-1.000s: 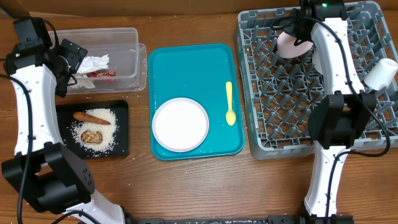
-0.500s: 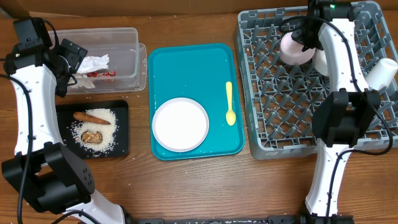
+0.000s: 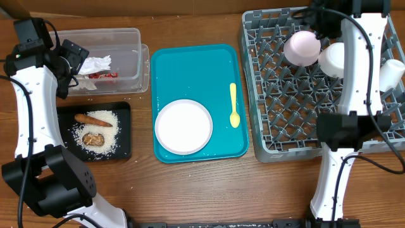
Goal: Sort waste into correct bins and load items into the dishwasher
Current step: 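Reach the right gripper to the white plate edge and grip it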
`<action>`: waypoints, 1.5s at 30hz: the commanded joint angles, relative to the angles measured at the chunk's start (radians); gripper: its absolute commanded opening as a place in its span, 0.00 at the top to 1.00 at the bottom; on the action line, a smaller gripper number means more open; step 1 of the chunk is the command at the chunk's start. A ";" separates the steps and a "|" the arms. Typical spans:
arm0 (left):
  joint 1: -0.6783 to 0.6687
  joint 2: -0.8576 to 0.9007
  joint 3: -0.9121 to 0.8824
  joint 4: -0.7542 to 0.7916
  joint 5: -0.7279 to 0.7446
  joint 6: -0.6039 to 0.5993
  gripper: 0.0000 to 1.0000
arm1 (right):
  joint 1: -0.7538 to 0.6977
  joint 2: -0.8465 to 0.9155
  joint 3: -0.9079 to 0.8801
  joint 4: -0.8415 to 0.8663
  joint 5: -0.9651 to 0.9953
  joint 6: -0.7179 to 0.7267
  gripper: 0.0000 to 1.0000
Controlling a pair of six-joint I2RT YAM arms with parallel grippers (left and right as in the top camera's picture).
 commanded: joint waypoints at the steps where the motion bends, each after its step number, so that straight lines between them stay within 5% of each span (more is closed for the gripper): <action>1: -0.003 0.002 0.009 0.001 -0.003 -0.009 0.00 | 0.090 -0.039 0.039 -0.067 -0.353 -0.108 0.10; 3: -0.003 0.002 0.009 0.001 -0.003 -0.009 0.00 | 0.145 -0.039 0.004 -0.083 -0.354 -0.107 0.00; 14: -0.003 0.002 0.009 0.001 -0.003 -0.009 0.00 | 0.554 -0.038 -0.423 -0.031 -0.185 -0.027 0.00; 27: -0.003 0.002 0.009 0.001 -0.003 -0.009 0.00 | 0.842 -0.038 -0.627 0.201 -0.166 -0.007 0.00; 45: -0.003 0.002 0.009 0.001 -0.003 -0.009 0.00 | 0.940 -0.038 -0.846 0.456 -0.150 -0.004 0.37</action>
